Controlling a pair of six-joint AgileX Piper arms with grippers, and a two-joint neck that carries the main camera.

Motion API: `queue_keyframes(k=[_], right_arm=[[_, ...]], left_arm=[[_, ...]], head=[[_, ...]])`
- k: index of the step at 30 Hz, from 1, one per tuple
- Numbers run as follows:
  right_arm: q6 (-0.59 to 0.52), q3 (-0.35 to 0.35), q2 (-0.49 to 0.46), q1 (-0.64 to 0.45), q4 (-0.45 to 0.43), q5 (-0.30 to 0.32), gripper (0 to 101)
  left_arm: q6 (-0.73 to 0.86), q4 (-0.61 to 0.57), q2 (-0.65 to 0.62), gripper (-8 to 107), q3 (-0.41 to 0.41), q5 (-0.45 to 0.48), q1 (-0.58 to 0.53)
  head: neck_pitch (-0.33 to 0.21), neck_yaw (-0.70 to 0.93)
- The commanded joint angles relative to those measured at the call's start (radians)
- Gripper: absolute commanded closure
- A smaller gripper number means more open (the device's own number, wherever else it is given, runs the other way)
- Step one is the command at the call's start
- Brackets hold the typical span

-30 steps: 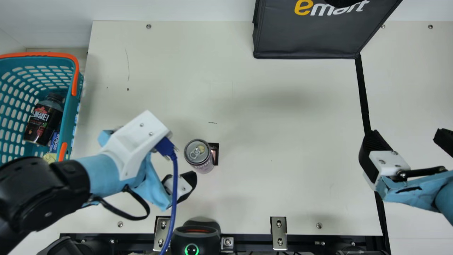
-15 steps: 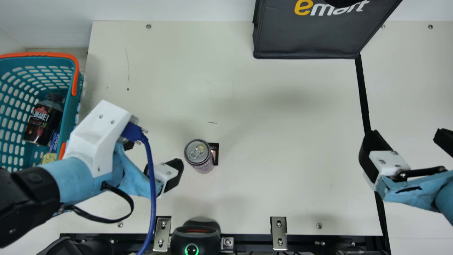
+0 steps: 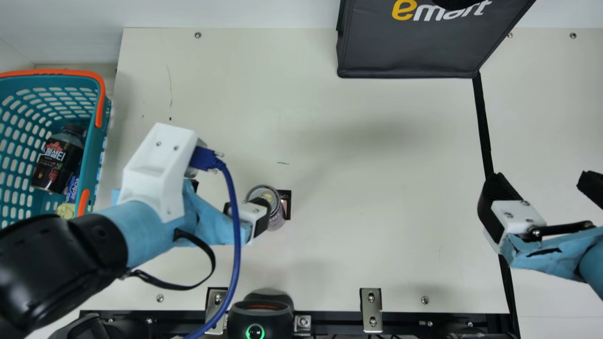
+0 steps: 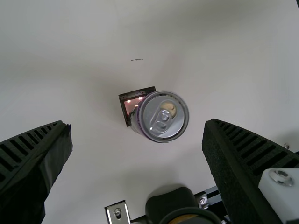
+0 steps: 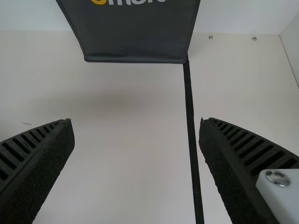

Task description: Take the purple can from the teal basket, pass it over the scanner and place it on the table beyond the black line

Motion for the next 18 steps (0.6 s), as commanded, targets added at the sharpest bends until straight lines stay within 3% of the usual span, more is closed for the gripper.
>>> queue_keyframes(k=[1,18], right_arm=[[0.000,0.000,0.000,0.000,0.000,0.000,6],[0.000,0.000,0.000,0.000,0.000,0.000,6]], left_arm=[[-0.070,0.022,0.023,9,-0.014,0.006,-0.028],[-0.358,0.137,0.201,9,-0.079,0.043,-0.125]], head=[[-0.029,0.002],[-0.029,0.002]])
